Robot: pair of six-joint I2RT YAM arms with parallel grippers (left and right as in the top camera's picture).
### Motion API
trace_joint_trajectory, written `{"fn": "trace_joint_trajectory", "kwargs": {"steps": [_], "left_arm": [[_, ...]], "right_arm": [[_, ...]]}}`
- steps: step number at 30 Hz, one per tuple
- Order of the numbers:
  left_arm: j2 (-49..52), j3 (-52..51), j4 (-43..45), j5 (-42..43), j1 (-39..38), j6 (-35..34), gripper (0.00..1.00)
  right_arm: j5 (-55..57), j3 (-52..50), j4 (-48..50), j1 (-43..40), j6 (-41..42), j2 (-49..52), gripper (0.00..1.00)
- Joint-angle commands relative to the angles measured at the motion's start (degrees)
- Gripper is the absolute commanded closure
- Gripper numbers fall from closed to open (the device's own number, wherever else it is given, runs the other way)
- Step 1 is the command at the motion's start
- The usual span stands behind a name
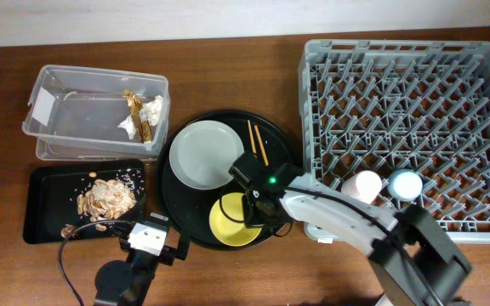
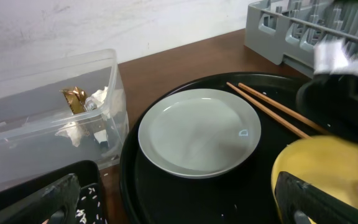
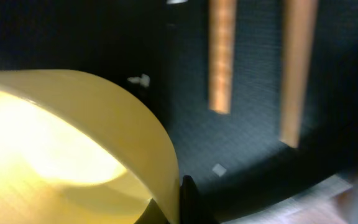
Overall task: Sort waste into correct bins and load items into the dishwasher rack
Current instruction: 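Place the yellow bowl upside down in the rack with the right gripper, then grasp the grey plate edge with the right gripper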
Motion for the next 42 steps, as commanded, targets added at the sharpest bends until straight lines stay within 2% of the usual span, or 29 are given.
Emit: {"fn": "trace_joint_trajectory", "kwargs": {"steps": [1,3,5,7,9,11,14,18,22,27,30,31,32,33,34,36,37,39,40,41,42], "left_arm": [[-0.3,-0.4,0.2,-0.4,0.4,0.7,0.01],[-0.3,-0.4,0.2,-0.4,0.4,0.7,0.01],[-0.3,-0.4,0.2,-0.4,0.4,0.7,0.01],[-0.3,-0.4,0.2,-0.4,0.4,0.7,0.01],[-0.3,-0.4,0.2,-0.4,0.4,0.7,0.01],[-0.3,-0.4,0.2,-0.4,0.4,0.7,0.01],[-0.3,-0.4,0.2,-0.4,0.4,0.7,0.01],[-0.3,-0.4,0.2,-0.4,0.4,0.7,0.01],[-0.3,-0.4,0.2,-0.4,0.4,0.7,0.01],[-0.3,-0.4,0.2,-0.4,0.4,0.7,0.01],[-0.3,-0.4,0.2,-0.4,0.4,0.7,0.01],[-0.3,-0.4,0.2,-0.4,0.4,0.7,0.01],[-0.3,-0.4,0.2,-0.4,0.4,0.7,0.01],[-0.3,-0.4,0.2,-0.4,0.4,0.7,0.0],[-0.3,-0.4,0.2,-0.4,0.4,0.7,0.01],[-0.3,-0.4,0.2,-0.4,0.4,0.7,0.01],[-0.3,-0.4,0.2,-0.4,0.4,0.7,0.01],[-0.3,-0.4,0.2,-0.4,0.4,0.7,0.01],[-0.3,-0.4,0.2,-0.4,0.4,0.7,0.0],[-0.3,-0.4,0.2,-0.4,0.4,0.7,0.01],[-0.3,-0.4,0.2,-0.4,0.4,0.7,0.01]], "right_arm": [[19.4,3.9,-8.1,0.4,0.4,-15.4,0.96],[42.0,5.2,-12.4,0.2,0.2,-26.9,0.96],[63.8,5.2,-14.8,-3.9,0.2,-34.0,0.96],[70.8,5.2,-14.6,-10.4,-0.9,-35.3,0.96],[72.1,5.2,-9.2,-23.9,-10.1,-31.9,0.96],[71.8,5.2,0.4,-33.7,-19.8,-25.5,0.96],[72.7,5.2,8.9,-41.0,-27.8,-16.7,0.96],[75.0,5.2,16.9,-46.2,-36.4,-5.3,0.96],[78.3,5.2,29.3,-46.4,-48.1,1.6,0.96],[72.5,5.2,24.8,-38.4,-47.6,4.3,0.95],[72.5,5.2,19.2,-33.8,-47.5,4.3,0.84],[72.5,5.2,16.7,-32.9,-46.4,4.2,0.77],[72.4,5.2,14.3,-32.2,-43.6,3.9,0.64],[70.8,5.9,9.7,-31.0,-38.9,2.9,0.42],[65.5,7.8,5.0,-30.0,-36.4,1.5,0.32],[53.0,14.6,-5.5,-29.0,-29.9,-1.1,0.24],[44.6,19.6,-12.3,-28.3,-27.1,-2.0,0.24],[20.8,28.7,-22.2,-26.0,-25.9,-2.5,0.3],[10.9,30.5,-23.9,-24.7,-25.9,-2.5,0.3],[-4.9,30.8,-23.1,-21.9,-25.4,-2.4,0.32],[-10.2,30.1,-21.5,-19.8,-23.0,-2.0,0.33]]}}
